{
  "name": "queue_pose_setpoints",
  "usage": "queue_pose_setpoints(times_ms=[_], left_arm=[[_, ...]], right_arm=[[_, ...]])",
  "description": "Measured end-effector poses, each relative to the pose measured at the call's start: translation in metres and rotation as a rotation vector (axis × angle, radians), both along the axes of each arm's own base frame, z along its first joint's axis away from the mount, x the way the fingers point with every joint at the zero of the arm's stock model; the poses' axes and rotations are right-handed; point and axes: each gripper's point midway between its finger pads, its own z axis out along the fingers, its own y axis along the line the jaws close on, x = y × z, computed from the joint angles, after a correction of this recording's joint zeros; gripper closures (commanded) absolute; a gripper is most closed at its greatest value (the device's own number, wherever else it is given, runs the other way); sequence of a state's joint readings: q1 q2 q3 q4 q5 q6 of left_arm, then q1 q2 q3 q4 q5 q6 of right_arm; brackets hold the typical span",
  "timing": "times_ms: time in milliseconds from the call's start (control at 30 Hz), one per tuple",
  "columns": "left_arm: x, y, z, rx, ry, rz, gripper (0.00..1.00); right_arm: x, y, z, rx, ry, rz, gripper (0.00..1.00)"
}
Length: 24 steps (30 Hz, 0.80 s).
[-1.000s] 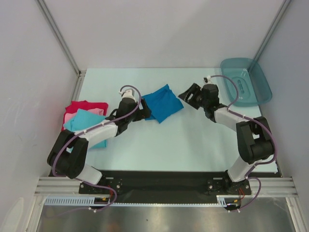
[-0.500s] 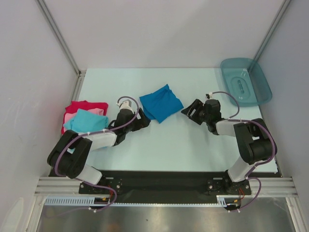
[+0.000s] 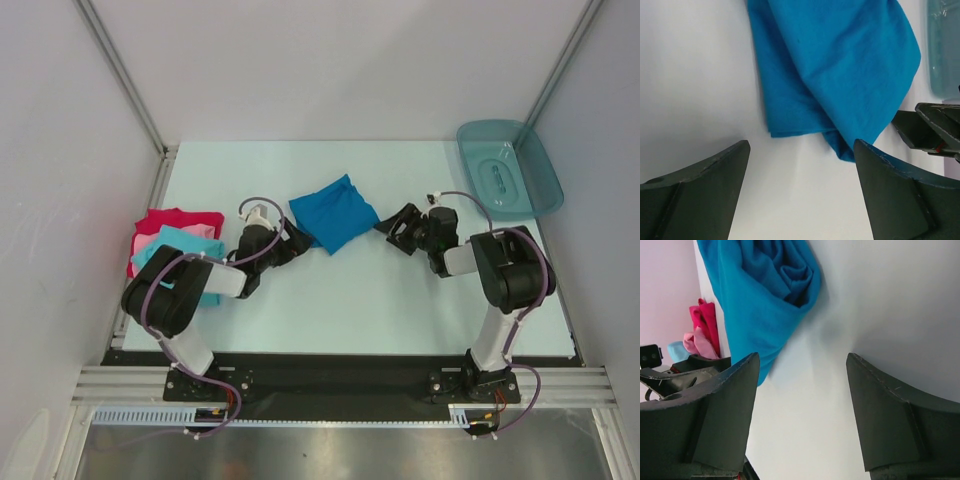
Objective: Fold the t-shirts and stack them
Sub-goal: Fold the tshirt
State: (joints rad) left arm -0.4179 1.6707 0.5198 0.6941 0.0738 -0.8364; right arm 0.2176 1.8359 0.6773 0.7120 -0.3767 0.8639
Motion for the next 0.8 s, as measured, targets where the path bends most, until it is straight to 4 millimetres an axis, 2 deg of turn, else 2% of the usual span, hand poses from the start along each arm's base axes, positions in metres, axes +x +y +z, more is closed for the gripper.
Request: queue_pose_setpoints(times_ms=[167,467,600,800], left_arm=[[0.018,-0.008,0.002,-0.037,0.001,-0.007,0.10],[0.039,-0.021,0.002,-0.067,-0.003,-0.024,0.12],[0.050,-0.028,0.001,-0.089,-0.008,-0.025,0.14],[0.065,-0.038,0.002,-0.117,-0.012,-0.034,0.15]], right_arm=[[0.024,-0.003,0.002,0.033,-0.003,-0.009,0.25],[0.073,0.007,0.015,0.064,-0.041,0.008,0.25],[0.082,0.017,0.013,0.074,-0.038,0.028,0.25],[0.077,0.047,0.005,0.088,-0.019,0.093,0.25]])
